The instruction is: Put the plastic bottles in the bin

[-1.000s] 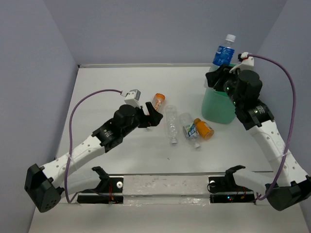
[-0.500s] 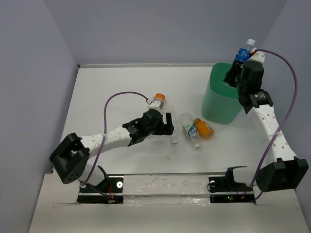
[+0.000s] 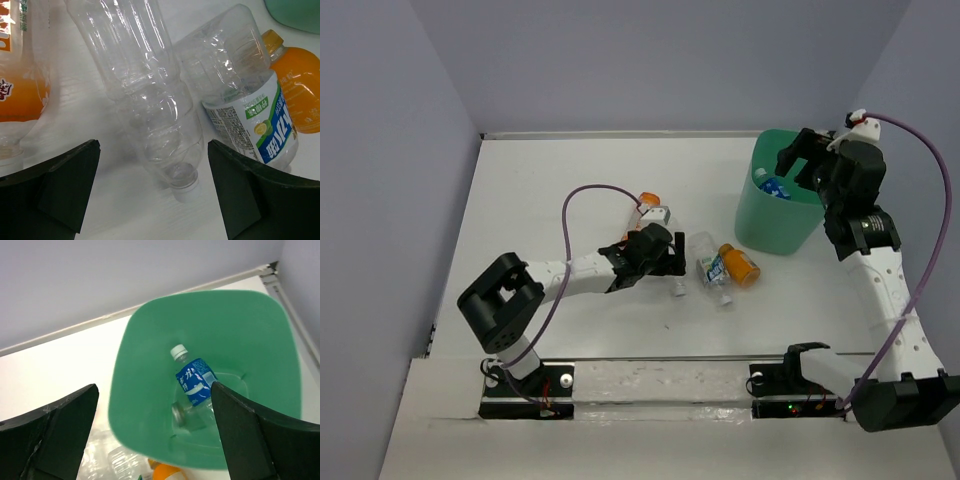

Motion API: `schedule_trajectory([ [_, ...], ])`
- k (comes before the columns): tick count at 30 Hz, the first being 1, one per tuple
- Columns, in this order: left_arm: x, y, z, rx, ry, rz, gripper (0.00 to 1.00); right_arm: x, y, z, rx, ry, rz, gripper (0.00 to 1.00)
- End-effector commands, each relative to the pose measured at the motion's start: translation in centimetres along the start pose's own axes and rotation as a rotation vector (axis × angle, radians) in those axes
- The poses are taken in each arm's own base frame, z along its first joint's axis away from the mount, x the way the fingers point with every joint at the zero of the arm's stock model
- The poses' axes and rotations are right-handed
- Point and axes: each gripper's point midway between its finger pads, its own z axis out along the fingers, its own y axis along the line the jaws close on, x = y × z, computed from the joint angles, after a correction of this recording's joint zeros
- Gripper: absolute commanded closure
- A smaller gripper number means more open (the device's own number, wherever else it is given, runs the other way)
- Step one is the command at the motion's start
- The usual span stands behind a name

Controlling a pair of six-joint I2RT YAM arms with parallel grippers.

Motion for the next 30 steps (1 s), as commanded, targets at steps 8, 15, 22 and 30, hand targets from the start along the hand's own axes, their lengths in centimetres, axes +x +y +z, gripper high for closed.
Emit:
schedule_trajectory([
  [8,-1.6,-0.3,2.8,-0.078,-0.073,0.011,0.13,1.8,6.8,-6.8,-0.417,0.061,0.075,0.01],
  [15,-0.9,0.4,3.2,-0.097,-0.064,0.011,0.36,3.3,8.4,-9.6,-0.53,0.101,0.093,0.02],
  [22,-2.4,-0.6,-1.7,-0.025,-0.137,-0.009,0.49,7.2,11.0,-11.6,-0.67,0.227,0.141,0.02],
  [30,-5.6,-4.8,-9.8,0.19,-0.285,0.004,0.49,11.6,14.9,-12.5,-0.805,0.353,0.235,0.01],
])
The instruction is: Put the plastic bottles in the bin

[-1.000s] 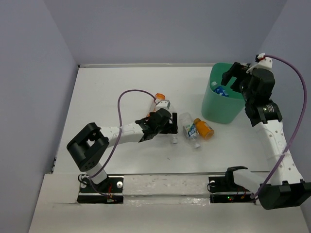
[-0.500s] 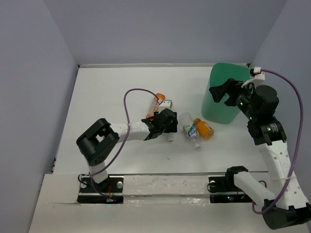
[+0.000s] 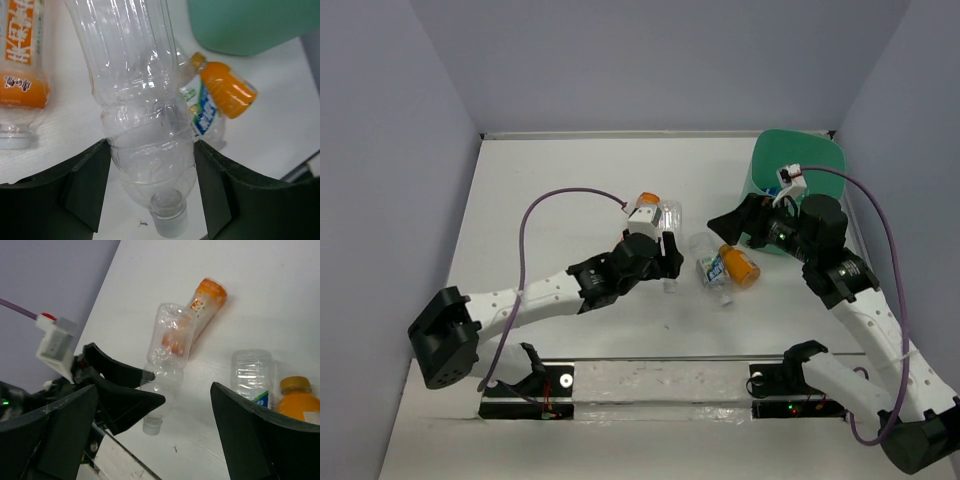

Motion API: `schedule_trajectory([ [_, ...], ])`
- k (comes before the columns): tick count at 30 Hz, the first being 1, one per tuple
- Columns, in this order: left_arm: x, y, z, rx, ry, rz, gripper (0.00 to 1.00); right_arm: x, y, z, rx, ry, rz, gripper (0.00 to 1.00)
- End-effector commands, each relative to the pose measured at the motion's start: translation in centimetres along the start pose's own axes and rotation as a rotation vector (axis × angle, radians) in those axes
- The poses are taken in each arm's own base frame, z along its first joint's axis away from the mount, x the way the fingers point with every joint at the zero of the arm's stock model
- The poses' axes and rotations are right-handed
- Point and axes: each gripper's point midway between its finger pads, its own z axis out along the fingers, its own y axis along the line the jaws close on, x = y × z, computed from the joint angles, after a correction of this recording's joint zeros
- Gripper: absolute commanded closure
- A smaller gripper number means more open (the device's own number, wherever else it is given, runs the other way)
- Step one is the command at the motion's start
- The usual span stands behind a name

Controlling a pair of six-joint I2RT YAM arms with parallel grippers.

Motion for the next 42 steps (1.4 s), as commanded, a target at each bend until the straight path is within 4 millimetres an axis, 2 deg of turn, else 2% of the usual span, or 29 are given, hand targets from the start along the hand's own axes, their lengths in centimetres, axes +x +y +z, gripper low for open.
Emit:
schedule_trajectory([
  [1,-4.2,-3.4,-4.1,0.165,-0.146,-0.01,0.49,0.9,3.1,1.5,-0.157,0.011,0.069,0.0],
  [4,-4.6,-5.6,-5.5,0.297,-0.142,-0.01,0.49,1.4,3.5,2.3,-0.19,0.033,0.072,0.0],
  [5,-5.3,-6.5,-6.4,0.345,-0.163,-0.016,0.49,1.2,3.7,2.3,-0.202,0.029,0.065,0.0],
  [10,-6.6,-8.6,-8.9,0.479,-0.194,-0.013,0.49,2.3,3.8,3.5,-0.233,0.095,0.081,0.0],
  [13,-6.4,-9.8,-9.5,0.544,-0.177,-0.002,0.49,2.5,5.0,3.6,-0.326,0.101,0.093,0.0],
  [19,-6.2,-11.7,-11.1,0.663,-0.166,0.028,0.48,2.6,4.6,4.8,-0.318,0.112,0.103,0.0],
  [20,-6.2,-11.9,-11.2,0.671,-0.166,0.034,0.48,2.4,4.7,4.9,-0.317,0.103,0.103,0.03],
  [22,-6.3,-11.9,-11.2,0.667,-0.167,0.03,0.47,1.7,4.9,5.0,-0.321,0.079,0.102,0.14],
  [24,-6.1,-11.8,-11.0,0.664,-0.164,0.029,0.45,0.8,5.1,4.9,-0.314,0.047,0.094,0.45],
  [25,-5.9,-11.6,-10.9,0.659,-0.16,0.029,0.42,0.4,5.2,4.8,-0.31,0.032,0.089,0.76],
  [27,-5.7,-11.3,-10.7,0.645,-0.157,0.027,0.34,-0.6,4.8,4.9,-0.276,-0.011,0.08,0.82],
  [28,-5.5,-10.9,-10.4,0.624,-0.152,0.023,0.19,-1.4,4.9,4.6,-0.26,-0.034,0.073,0.83],
  [30,-5.5,-10.3,-10.2,0.59,-0.156,0.017,0.1,-2.5,4.3,4.7,-0.2,-0.076,0.058,0.85],
  [31,-5.5,-10.0,-10.3,0.583,-0.16,0.011,0.01,-4.3,4.5,4.4,-0.175,-0.131,0.04,0.86],
  [32,-5.6,-9.8,-10.5,0.579,-0.164,0.008,0.01,-4.8,4.2,4.2,-0.144,-0.138,0.018,0.87],
  [34,-5.9,-9.2,-10.5,0.551,-0.184,0.0,0.01,-7.0,3.8,3.6,-0.097,-0.192,-0.007,0.88],
  [35,-6.2,-8.7,-10.6,0.525,-0.197,-0.006,0.01,-9.5,3.3,2.7,-0.038,-0.253,-0.014,0.89],
  [38,-6.1,-7.7,-10.3,0.471,-0.197,-0.001,0.01,-13.4,1.8,0.8,0.075,-0.347,-0.062,0.9],
  [39,-6.3,-7.4,-10.4,0.458,-0.203,0.0,0.01,-16.7,0.9,-0.9,0.144,-0.435,-0.086,0.91],
  [42,-6.7,-5.2,-10.2,0.343,-0.221,0.005,0.01,-21.5,-1.8,-4.2,0.333,-0.57,-0.118,0.9],
])
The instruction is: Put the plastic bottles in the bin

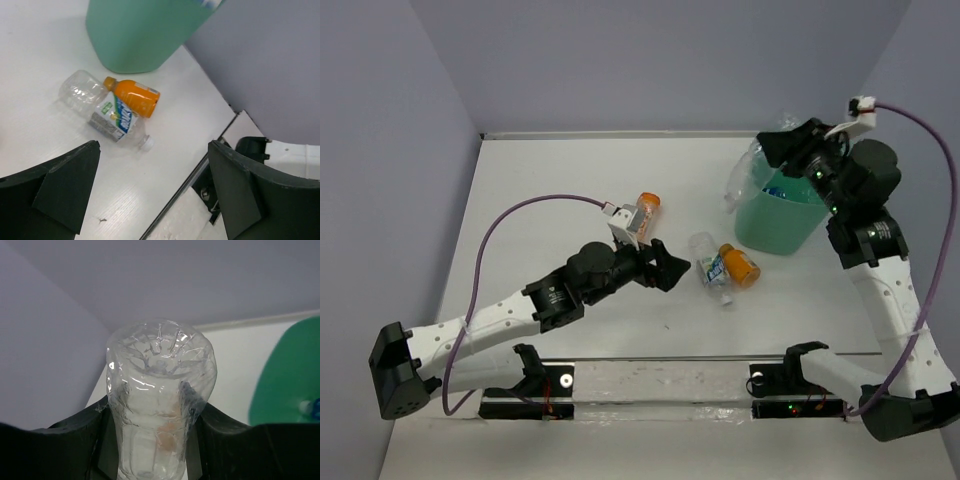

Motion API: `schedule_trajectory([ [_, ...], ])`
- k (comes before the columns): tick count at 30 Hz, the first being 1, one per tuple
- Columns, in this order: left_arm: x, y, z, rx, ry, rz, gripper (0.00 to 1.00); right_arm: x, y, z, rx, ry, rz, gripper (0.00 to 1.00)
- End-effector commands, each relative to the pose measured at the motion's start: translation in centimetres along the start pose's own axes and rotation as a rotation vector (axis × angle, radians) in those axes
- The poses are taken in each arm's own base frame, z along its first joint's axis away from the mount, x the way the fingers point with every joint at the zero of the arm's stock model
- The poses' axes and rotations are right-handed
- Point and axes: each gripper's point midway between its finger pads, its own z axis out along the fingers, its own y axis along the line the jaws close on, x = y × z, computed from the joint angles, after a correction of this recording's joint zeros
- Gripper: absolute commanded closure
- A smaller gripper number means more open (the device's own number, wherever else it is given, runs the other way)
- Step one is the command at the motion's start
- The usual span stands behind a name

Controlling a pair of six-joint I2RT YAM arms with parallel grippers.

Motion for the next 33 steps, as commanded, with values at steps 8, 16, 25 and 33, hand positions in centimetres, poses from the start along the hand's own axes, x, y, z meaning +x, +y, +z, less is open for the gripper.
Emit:
schedule_trajectory([
  [8,-1.7,10.5,-4.0,-0.577,-0.122,0.024,0.01,-11.7,-13.2,-3.2,0.683,-0.322,-0.213,0.9],
  [16,-3.2,16.9,-1.4,-0.726,-0.113,0.02,0.01,-12.2,-16.9,-3.0,0.814,-0.327,-0.267,0.78],
  [25,-0.6,21.2,4.3,-0.745,0.069,0.11,0.01,-10.7,-14.7,-3.0,0.703,-0.242,-0.239,0.0],
  [33,1.9,25.4,7.5,-0.802,0.185,0.127,0.01,-6.8,-9.2,-4.0,0.404,-0.148,-0.16,0.0],
])
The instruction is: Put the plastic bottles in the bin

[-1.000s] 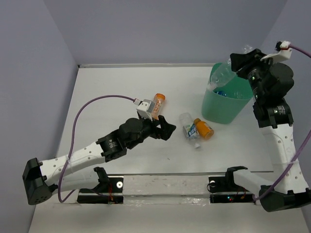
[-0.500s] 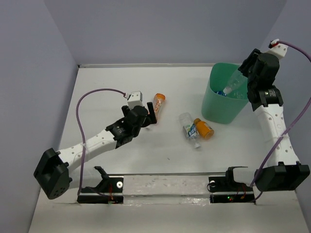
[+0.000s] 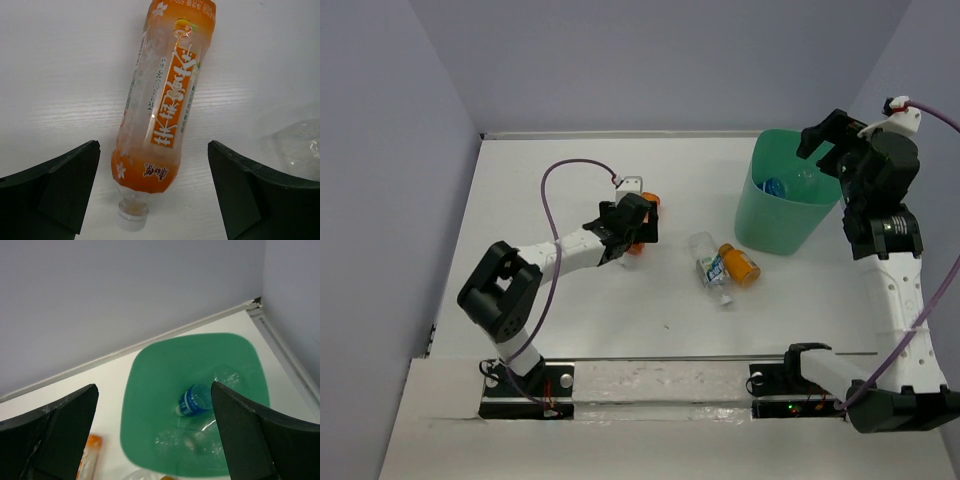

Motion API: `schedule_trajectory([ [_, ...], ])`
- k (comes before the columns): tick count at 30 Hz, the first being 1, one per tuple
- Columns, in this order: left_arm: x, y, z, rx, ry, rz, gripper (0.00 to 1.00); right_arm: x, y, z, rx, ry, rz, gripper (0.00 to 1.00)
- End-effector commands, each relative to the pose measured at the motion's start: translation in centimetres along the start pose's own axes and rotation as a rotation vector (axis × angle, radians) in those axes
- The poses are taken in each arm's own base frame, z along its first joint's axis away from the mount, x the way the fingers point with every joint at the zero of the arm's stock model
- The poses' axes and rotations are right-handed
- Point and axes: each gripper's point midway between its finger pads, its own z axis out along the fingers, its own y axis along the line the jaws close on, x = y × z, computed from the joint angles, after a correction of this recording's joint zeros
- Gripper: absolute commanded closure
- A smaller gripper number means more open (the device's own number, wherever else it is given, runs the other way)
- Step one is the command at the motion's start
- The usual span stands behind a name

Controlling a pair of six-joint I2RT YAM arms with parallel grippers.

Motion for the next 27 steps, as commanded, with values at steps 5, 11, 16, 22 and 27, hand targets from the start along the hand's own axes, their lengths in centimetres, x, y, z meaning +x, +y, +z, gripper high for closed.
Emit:
schedule_trajectory([
  [5,0.4,0.2,3.7,-0.046,0.023,0.044,0.1,2.8,5.9,-5.8,-0.406,0.105,0.107,0.01],
  [11,1.9,1.1,4.7,-0.088,0.049,0.052,0.34,3.3,8.4,-8.7,-0.568,0.139,0.103,0.01],
  [16,-0.2,0.2,2.3,-0.016,-0.036,-0.018,0.45,4.8,11.3,-10.9,-0.723,0.207,0.135,0.01],
  [22,-3.8,-4.2,-5.4,0.315,-0.187,-0.103,0.46,12.5,17.7,-12.9,-0.872,0.386,0.137,0.0],
  [27,-4.6,-8.2,-13.0,0.677,-0.26,-0.155,0.45,17.3,20.0,-11.8,-0.853,0.48,0.158,0.0],
])
